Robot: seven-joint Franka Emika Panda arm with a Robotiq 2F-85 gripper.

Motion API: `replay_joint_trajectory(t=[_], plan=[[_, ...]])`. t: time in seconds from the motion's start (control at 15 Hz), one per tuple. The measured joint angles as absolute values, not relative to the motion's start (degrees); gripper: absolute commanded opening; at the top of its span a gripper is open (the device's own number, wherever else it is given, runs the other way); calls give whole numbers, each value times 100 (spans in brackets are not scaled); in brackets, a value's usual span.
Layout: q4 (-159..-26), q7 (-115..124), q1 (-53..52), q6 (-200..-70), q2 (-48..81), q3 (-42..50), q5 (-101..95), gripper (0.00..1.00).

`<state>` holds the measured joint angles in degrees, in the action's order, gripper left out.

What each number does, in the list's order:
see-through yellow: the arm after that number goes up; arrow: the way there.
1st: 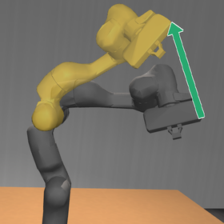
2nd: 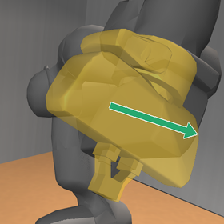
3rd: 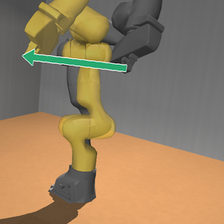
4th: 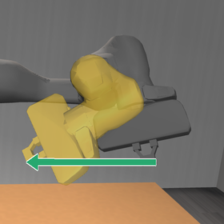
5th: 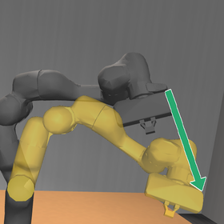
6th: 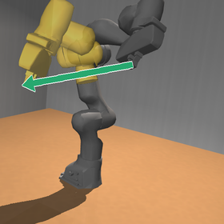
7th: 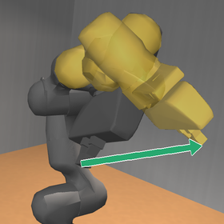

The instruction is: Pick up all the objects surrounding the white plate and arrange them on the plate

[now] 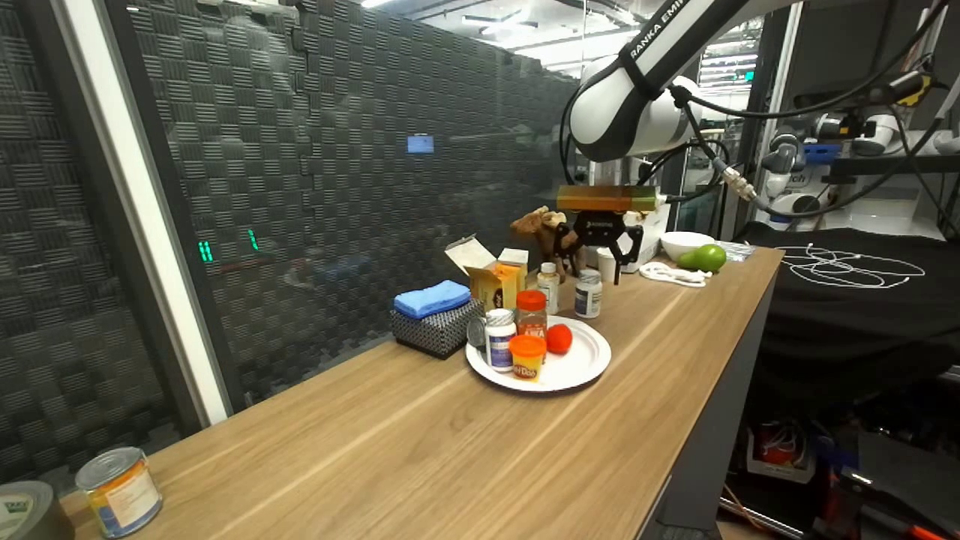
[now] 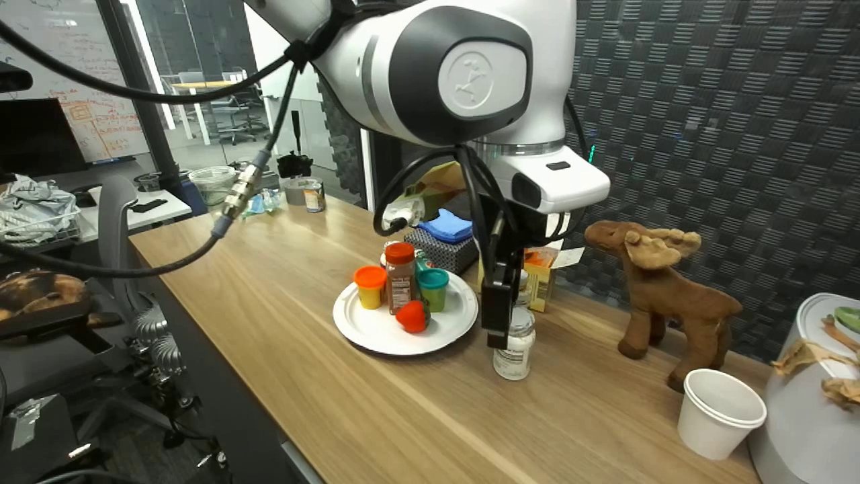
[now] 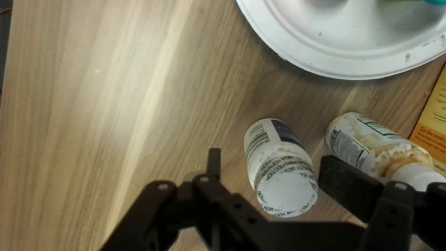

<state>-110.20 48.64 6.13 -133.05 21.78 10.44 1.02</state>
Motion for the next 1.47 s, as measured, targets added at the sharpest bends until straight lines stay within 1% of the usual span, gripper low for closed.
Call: replay_joint_trajectory(t=[0.07, 0.13, 0.2, 0.33, 0.8, 0.87, 0.93, 1.07, 1.2, 1.27, 1.47], plan=[[-11003, 4864, 613, -13305, 2179, 1051, 102, 79], [-10992, 4864, 613, -13305, 2178, 1057, 102, 85], [-10987, 4865, 613, -13305, 2179, 1061, 102, 86], [-10985, 4865, 613, -13305, 2179, 1063, 102, 99], [-10987, 4866, 612, -13304, 2211, 1096, 102, 100], [-10987, 4866, 612, -13304, 2217, 1110, 102, 94], [-10986, 4866, 612, -13304, 2225, 1125, 102, 72], [-10985, 4866, 612, -13304, 2247, 1150, 102, 68], [-10978, 4866, 613, -13304, 2268, 1169, 102, 53], [-10969, 4866, 613, -13304, 2276, 1172, 102, 43], [-10936, 4862, 603, -13305, 2276, 1169, 102, 21]])
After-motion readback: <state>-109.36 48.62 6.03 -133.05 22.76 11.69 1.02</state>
